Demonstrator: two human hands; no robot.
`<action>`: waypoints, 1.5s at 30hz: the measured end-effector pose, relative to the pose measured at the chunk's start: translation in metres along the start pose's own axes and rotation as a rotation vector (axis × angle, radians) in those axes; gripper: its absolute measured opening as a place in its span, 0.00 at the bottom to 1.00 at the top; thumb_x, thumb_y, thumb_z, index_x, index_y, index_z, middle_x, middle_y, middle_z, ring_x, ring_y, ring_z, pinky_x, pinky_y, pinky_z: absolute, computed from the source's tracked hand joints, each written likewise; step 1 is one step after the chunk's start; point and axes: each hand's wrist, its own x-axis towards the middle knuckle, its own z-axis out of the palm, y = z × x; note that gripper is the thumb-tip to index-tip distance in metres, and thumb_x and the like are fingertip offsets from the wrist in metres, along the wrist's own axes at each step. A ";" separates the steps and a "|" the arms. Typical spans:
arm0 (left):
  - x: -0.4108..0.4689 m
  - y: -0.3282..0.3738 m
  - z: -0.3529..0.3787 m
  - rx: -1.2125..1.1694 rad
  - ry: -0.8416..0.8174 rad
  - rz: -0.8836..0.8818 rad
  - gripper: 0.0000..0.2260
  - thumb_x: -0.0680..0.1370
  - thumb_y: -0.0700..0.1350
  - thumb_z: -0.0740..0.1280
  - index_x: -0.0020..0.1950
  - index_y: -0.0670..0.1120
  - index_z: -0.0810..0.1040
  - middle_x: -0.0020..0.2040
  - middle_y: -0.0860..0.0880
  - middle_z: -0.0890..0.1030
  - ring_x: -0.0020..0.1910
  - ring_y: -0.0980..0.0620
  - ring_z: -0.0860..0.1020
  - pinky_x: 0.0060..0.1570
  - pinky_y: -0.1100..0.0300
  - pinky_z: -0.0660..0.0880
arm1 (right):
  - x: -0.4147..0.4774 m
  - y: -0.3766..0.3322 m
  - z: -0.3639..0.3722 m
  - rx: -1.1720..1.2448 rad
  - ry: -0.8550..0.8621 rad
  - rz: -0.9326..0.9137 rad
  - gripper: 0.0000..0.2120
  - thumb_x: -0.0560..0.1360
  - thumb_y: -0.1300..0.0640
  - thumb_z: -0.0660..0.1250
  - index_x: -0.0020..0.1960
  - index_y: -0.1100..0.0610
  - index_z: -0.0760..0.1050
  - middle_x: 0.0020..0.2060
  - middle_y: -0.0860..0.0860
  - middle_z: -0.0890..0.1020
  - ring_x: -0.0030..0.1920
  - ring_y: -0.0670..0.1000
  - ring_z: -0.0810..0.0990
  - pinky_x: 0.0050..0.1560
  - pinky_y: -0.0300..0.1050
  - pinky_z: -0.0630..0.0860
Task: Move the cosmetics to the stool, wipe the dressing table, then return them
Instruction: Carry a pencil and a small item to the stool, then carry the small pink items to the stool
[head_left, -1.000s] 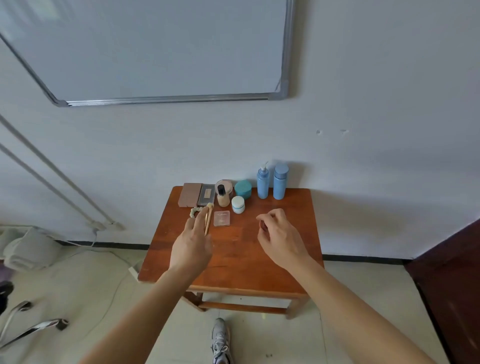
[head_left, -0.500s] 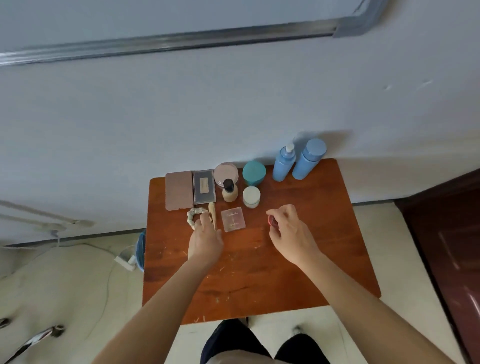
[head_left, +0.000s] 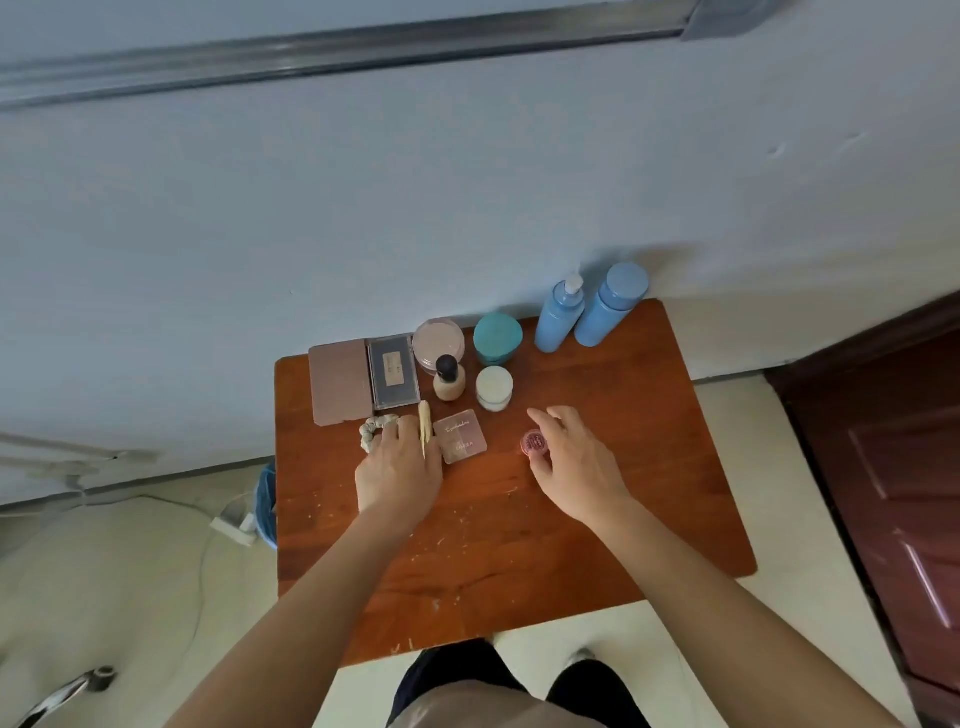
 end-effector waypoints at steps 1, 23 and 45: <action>-0.002 0.002 -0.009 0.022 0.046 0.018 0.17 0.81 0.57 0.59 0.64 0.49 0.71 0.60 0.48 0.78 0.56 0.47 0.78 0.44 0.53 0.80 | -0.001 0.000 -0.009 -0.010 0.038 0.002 0.26 0.80 0.49 0.65 0.76 0.50 0.63 0.72 0.52 0.67 0.65 0.52 0.76 0.57 0.42 0.77; -0.204 0.364 -0.085 0.097 0.523 1.034 0.24 0.82 0.57 0.51 0.71 0.48 0.71 0.73 0.42 0.69 0.73 0.40 0.65 0.71 0.35 0.57 | -0.302 0.215 -0.216 -0.016 0.860 0.447 0.25 0.83 0.47 0.58 0.77 0.55 0.64 0.77 0.60 0.60 0.77 0.61 0.59 0.75 0.56 0.58; -0.626 0.423 0.045 -0.130 -0.033 2.226 0.22 0.81 0.55 0.56 0.70 0.45 0.72 0.72 0.40 0.69 0.72 0.42 0.67 0.69 0.35 0.60 | -0.775 0.098 -0.081 -0.216 1.209 1.686 0.25 0.80 0.49 0.63 0.74 0.59 0.68 0.75 0.64 0.64 0.74 0.66 0.64 0.71 0.63 0.64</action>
